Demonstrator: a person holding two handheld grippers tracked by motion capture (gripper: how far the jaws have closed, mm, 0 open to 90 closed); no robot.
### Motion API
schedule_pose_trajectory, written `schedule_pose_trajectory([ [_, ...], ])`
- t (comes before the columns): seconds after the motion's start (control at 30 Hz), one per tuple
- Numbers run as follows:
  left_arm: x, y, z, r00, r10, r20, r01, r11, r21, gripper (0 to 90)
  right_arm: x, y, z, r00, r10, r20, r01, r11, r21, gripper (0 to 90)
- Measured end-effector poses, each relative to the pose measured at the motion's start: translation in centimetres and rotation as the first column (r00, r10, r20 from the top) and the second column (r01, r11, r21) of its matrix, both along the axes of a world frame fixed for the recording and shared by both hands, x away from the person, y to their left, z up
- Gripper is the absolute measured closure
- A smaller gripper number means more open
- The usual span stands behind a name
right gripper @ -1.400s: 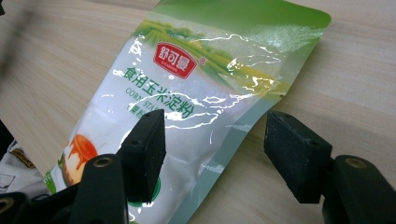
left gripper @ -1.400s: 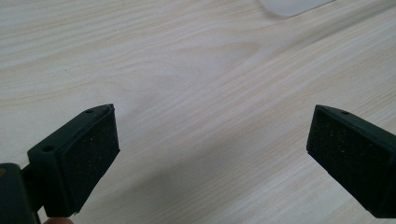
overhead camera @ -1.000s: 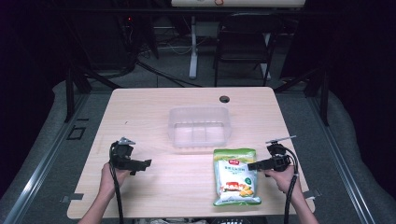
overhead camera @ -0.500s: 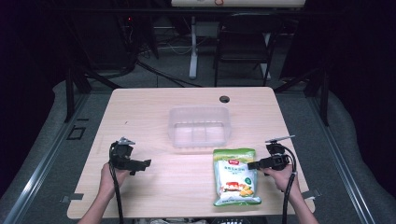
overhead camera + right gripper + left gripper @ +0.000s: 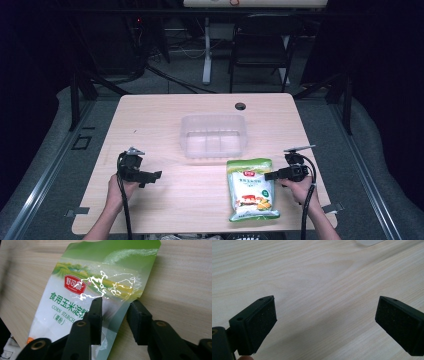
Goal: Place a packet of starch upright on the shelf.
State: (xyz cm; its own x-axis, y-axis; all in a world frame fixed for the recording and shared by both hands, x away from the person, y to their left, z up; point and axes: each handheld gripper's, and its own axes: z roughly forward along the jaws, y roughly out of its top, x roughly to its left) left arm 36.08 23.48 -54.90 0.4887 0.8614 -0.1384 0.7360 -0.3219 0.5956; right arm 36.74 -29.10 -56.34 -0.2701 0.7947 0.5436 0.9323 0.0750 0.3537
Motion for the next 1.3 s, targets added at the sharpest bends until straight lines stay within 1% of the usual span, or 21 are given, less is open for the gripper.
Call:
schedule_pose_trajectory([
  [0.03,0.0,0.0,0.0,1.0,0.002,0.0,-0.002,1.0,-0.001,3.6,0.0,0.0,0.0,1.0,0.0,0.0,0.0,1.0,0.0,68.7],
  [0.07,0.0,0.0,0.0,1.0,0.003,0.003,-0.003,1.0,-0.001,3.6,-0.1,0.0,0.0,1.0,-0.003,0.006,0.003,1.0,0.015,74.0],
  [0.1,0.0,0.0,0.0,1.0,0.003,0.004,-0.003,1.0,-0.001,3.6,-0.1,0.0,0.0,1.0,-0.003,0.006,0.003,1.0,0.015,74.0],
  [0.13,0.0,-0.1,0.0,1.0,0.004,0.004,-0.004,1.0,-0.001,3.7,-0.2,0.1,0.1,0.9998,-0.011,0.019,0.011,1.0,0.022,78.6],
  [0.2,0.0,-0.1,0.0,1.0,0.001,0.005,-0.001,1.0,-0.001,3.8,-0.3,0.2,0.2,0.9998,0.005,0.02,-0.005,1.0,0.024,82.0],
  [0.27,0.0,-0.1,0.0,1.0,-0.003,0.001,0.003,1.0,-0.001,3.8,-0.3,0.3,0.3,0.9993,0.011,0.036,-0.011,1.0,0.014,85.5],
  [0.3,0.0,-0.1,0.0,1.0,-0.004,0.001,0.004,1.0,0.0,3.8,-0.3,0.2,0.5,0.9992,0.025,0.032,-0.026,0.999,0.02,89.3],
  [0.33,0.0,-0.1,0.0,1.0,-0.004,0.001,0.004,1.0,0.0,3.9,-0.4,0.2,0.6,0.9989,0.022,0.041,-0.023,0.999,0.027,90.0],
  [0.4,0.0,0.0,0.0,0.9999,-0.007,0.01,0.007,1.0,0.002,4.0,-0.5,0.3,0.7,0.9979,0.036,0.053,-0.037,0.999,0.005,90.0],
  [0.6,-0.1,0.1,0.1,0.9999,-0.006,0.009,0.006,1.0,-0.003,4.0,-0.8,0.4,1.2,0.9959,0.045,0.079,-0.045,0.999,0.001,90.0],
  [0.63,-0.1,0.1,0.0,0.9999,-0.007,0.01,0.007,1.0,-0.003,4.0,-0.9,0.3,1.5,0.995,0.048,0.088,-0.049,0.999,0.02,90.0],
  [0.67,-0.1,0.1,0.0,0.9999,-0.007,0.01,0.007,1.0,-0.003,4.0,-0.9,0.3,1.5,0.995,0.048,0.088,-0.049,0.999,0.02,90.0],
  [0.7,-0.1,0.2,0.1,0.9999,-0.009,0.012,0.009,1.0,-0.001,4.0,-1.1,0.3,2.0,0.9928,0.05,0.108,-0.054,0.998,0.031,90.0],
  [0.73,-0.1,0.2,0.1,0.9999,-0.009,0.011,0.009,1.0,-0.003,4.0,-1.1,0.3,2.0,0.9928,0.05,0.108,-0.054,0.998,0.031,90.0],
  [0.77,-0.2,0.2,0.1,0.9999,-0.007,0.011,0.007,1.0,-0.001,4.2,-1.3,0.4,2.5,0.9904,0.049,0.129,-0.054,0.998,0.038,90.0],
  [0.87,-0.3,0.2,0.1,0.9999,-0.002,0.017,0.002,1.0,0.0,4.3,-1.7,0.5,3.3,0.9864,0.052,0.156,-0.06,0.997,0.045,90.0],
  [0.93,-0.2,0.3,0.1,0.9999,-0.007,0.014,0.006,1.0,0.005,3.7,-1.8,0.4,3.7,0.985,0.06,0.162,-0.068,0.997,0.045,90.0],
  [0.97,-0.2,0.3,0.0,0.9999,-0.002,0.013,0.002,1.0,0.005,3.2,-2.0,0.4,4.2,0.9812,0.055,0.185,-0.065,0.997,0.045,90.0],
  [1.03,-0.1,0.4,0.0,0.9998,0.006,0.017,-0.006,1.0,0.005,2.1,-2.1,0.4,4.7,0.978,0.059,0.2,-0.072,0.996,0.056,90.0],
  [1.23,0.0,0.1,0.2,0.9995,-0.016,0.028,0.015,0.9998,0.009,0.4,-3.1,0.4,6.0,0.9686,0.057,0.242,-0.078,0.994,0.078,90.0],
  [1.3,0.0,0.0,0.2,0.9994,-0.03,0.02,0.03,0.9995,0.011,0.3,-3.3,0.5,6.4,0.9665,0.063,0.249,-0.089,0.992,0.094,90.0],
])
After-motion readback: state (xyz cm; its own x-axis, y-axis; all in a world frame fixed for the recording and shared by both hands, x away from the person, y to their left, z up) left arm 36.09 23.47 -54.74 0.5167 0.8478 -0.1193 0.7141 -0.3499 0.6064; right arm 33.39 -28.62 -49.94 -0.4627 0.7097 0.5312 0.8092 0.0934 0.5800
